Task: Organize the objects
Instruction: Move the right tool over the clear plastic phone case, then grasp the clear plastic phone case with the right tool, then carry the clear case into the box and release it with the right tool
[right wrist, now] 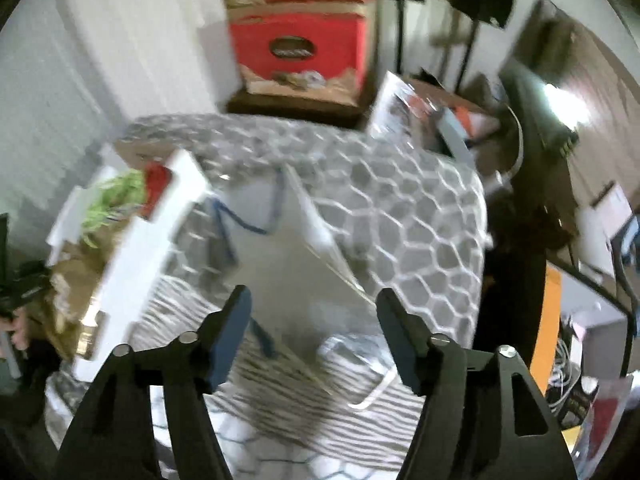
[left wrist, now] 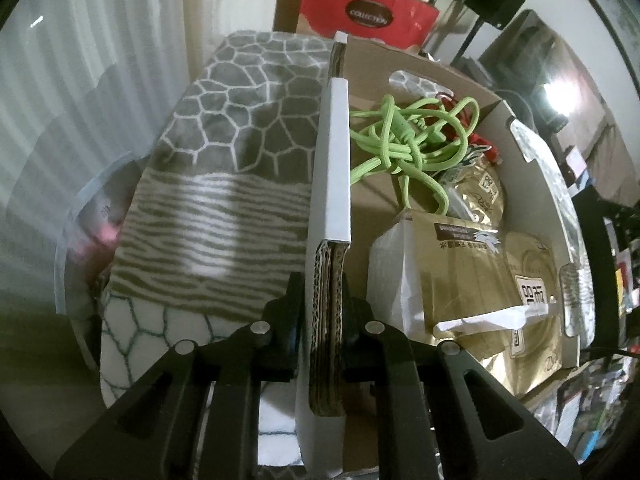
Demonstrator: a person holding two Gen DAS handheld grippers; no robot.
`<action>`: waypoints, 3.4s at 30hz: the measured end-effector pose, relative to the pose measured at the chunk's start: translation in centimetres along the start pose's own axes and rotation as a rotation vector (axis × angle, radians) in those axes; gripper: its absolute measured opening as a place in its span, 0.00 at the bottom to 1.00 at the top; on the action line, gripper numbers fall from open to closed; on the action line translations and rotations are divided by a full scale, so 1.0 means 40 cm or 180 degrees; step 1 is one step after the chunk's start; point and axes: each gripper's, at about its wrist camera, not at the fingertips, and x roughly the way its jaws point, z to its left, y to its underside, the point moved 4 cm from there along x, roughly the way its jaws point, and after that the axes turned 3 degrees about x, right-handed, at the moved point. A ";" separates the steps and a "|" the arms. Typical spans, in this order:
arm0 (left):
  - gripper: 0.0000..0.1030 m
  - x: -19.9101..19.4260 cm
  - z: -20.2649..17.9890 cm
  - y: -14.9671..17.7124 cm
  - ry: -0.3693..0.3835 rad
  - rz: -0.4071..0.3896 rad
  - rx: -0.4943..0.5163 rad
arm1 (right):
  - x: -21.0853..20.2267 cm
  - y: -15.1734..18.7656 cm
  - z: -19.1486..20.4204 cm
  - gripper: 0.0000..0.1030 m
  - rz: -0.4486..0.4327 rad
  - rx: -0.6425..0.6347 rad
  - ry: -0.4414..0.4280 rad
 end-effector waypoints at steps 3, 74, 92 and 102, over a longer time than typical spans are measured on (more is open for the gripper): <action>0.11 0.001 -0.004 -0.002 -0.0037 -0.0003 0.0020 | 0.029 0.030 -0.028 0.65 0.0058 -0.0037 0.0099; 0.11 -0.001 -0.004 -0.003 -0.0023 0.0002 0.0036 | 0.162 0.073 -0.060 0.82 0.0664 -0.0001 0.0109; 0.11 -0.001 -0.003 -0.003 -0.0020 -0.0004 0.0025 | 0.115 0.015 -0.041 0.77 0.0415 0.0068 -0.0050; 0.11 -0.001 -0.003 -0.003 -0.0018 -0.0005 0.0020 | -0.006 -0.108 0.255 0.77 0.0182 -0.0724 -0.0325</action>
